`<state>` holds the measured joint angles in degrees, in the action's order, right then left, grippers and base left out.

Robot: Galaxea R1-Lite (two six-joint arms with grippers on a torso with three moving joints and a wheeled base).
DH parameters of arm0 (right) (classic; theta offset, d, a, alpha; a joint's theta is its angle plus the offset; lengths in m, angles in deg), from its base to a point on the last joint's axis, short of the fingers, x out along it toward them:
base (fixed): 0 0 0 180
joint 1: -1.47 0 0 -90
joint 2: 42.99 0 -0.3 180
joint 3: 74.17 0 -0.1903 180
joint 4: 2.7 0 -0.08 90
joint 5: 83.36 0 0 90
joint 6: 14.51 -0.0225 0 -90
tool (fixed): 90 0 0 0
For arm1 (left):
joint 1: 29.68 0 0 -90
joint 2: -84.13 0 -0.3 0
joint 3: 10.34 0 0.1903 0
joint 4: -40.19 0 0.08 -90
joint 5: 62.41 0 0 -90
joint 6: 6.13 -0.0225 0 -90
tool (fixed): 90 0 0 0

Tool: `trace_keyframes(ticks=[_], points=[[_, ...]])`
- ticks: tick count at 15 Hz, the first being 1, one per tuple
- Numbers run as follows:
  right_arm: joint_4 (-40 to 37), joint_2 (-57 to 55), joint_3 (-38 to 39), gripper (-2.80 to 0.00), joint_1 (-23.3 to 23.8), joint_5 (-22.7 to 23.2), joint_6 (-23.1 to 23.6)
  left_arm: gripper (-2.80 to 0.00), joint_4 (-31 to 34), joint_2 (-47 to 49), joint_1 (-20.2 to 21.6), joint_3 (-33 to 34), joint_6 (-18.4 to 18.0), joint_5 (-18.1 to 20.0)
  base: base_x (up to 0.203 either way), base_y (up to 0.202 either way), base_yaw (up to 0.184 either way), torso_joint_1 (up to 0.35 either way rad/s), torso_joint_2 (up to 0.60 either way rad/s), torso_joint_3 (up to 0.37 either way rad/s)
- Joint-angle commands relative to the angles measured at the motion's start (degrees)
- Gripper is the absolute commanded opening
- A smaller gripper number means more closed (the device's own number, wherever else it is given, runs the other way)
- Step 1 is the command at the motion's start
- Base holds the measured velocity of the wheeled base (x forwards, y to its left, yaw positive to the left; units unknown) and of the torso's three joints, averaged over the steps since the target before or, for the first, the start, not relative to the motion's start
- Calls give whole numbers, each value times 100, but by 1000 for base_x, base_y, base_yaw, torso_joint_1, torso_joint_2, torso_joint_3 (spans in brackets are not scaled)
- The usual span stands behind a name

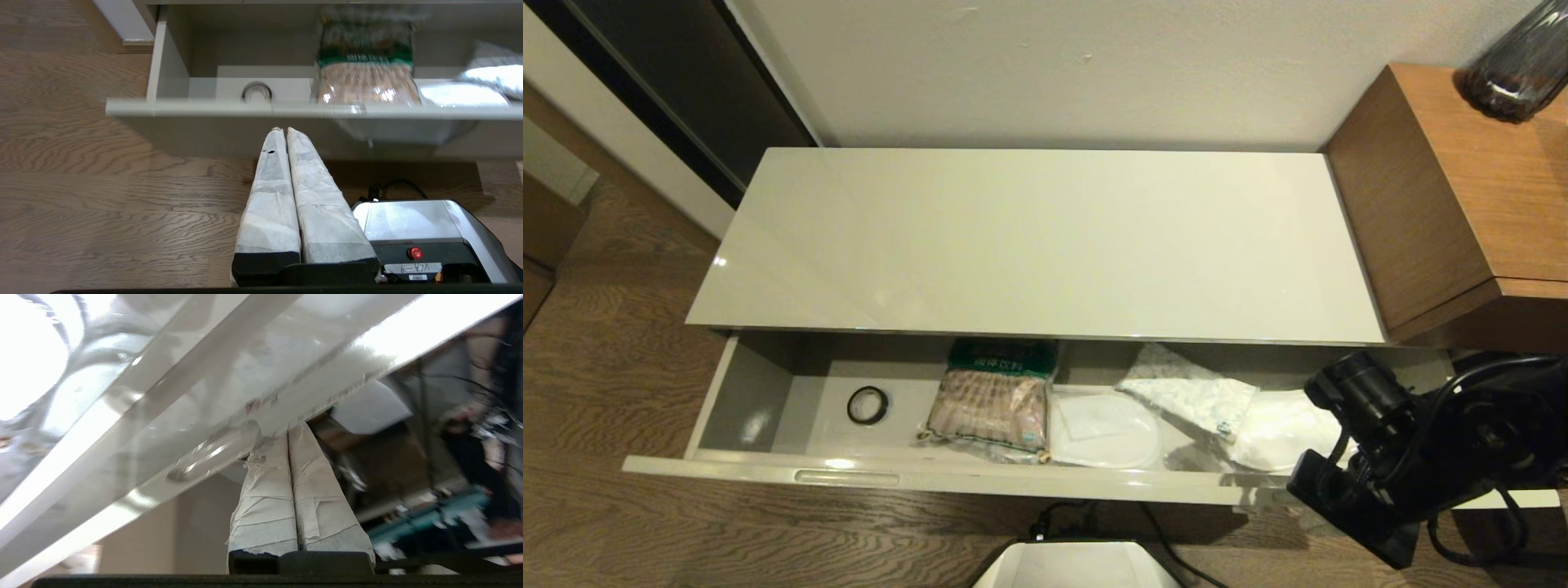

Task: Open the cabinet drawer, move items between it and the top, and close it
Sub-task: Close the drawer

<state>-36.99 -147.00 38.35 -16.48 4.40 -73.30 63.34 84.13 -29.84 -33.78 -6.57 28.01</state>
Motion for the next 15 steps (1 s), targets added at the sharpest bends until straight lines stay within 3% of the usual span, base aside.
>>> trace_keyframes(ticks=[1, 7, 15], points=[[-193, 231, -445, -280, 191, -4, -30, -280, -4, 0, -2, -1, 0, 2, 0, 0, 0, 0, 0, 0], [-997, 693, -2010, -280, 759, -121, 33, -280, -4, 0, -2, -1, 0, 2, 0, 0, 0, 0, 0, 0], [-1189, 1015, -2120, -280, 810, -253, 53, -280, -4, 1, -2, -1, 0, 2, 0, 0, 0, 0, 0, 0]])
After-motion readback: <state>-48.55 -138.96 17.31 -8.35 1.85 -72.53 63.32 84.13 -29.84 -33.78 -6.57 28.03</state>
